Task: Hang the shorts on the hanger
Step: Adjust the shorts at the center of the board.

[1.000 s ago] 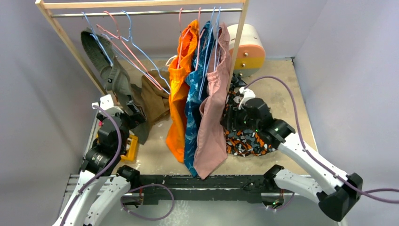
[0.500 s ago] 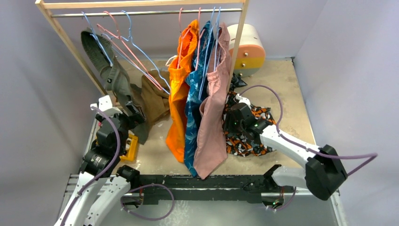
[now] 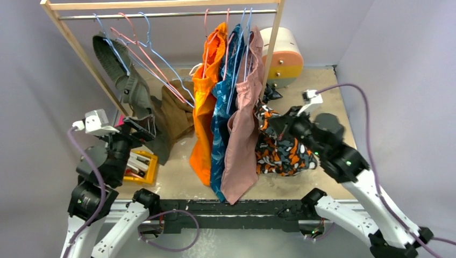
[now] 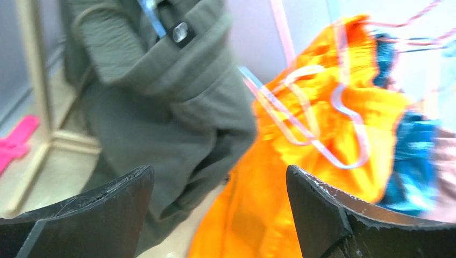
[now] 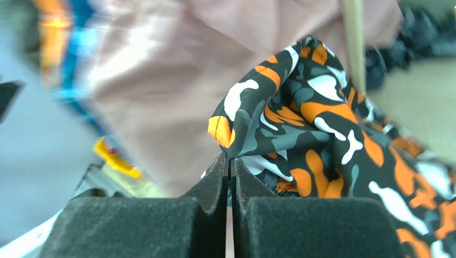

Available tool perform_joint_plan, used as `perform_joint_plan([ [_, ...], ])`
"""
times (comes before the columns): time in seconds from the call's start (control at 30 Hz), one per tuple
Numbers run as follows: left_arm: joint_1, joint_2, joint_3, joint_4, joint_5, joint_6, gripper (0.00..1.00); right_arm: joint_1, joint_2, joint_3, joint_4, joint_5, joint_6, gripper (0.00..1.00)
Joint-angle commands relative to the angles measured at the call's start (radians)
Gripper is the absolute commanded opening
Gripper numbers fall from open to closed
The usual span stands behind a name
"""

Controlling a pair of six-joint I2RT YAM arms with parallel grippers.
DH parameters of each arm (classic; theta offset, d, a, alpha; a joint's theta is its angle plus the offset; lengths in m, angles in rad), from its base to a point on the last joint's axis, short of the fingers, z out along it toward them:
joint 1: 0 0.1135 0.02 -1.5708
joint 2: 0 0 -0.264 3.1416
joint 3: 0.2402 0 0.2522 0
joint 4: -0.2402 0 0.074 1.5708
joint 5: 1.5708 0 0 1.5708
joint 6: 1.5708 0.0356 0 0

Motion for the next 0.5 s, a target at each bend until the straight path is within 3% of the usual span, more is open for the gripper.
perform_joint_plan([
  [0.0,-0.003,0.039,0.102,0.065,0.281,-0.028,0.92,0.002,-0.069,0.137,-0.060,-0.251,-0.179,0.00],
  [0.13,-0.003,0.037,0.093,0.179,0.410,-0.103,0.93,0.001,-0.126,0.191,-0.082,-0.391,-0.236,0.00],
  [0.37,-0.003,0.073,0.143,0.210,0.356,-0.195,0.94,0.001,-0.116,0.385,-0.034,-0.657,-0.255,0.00],
  [0.47,-0.004,0.076,0.164,0.277,0.374,-0.251,0.94,0.001,-0.058,0.482,0.101,-0.836,-0.211,0.00],
])
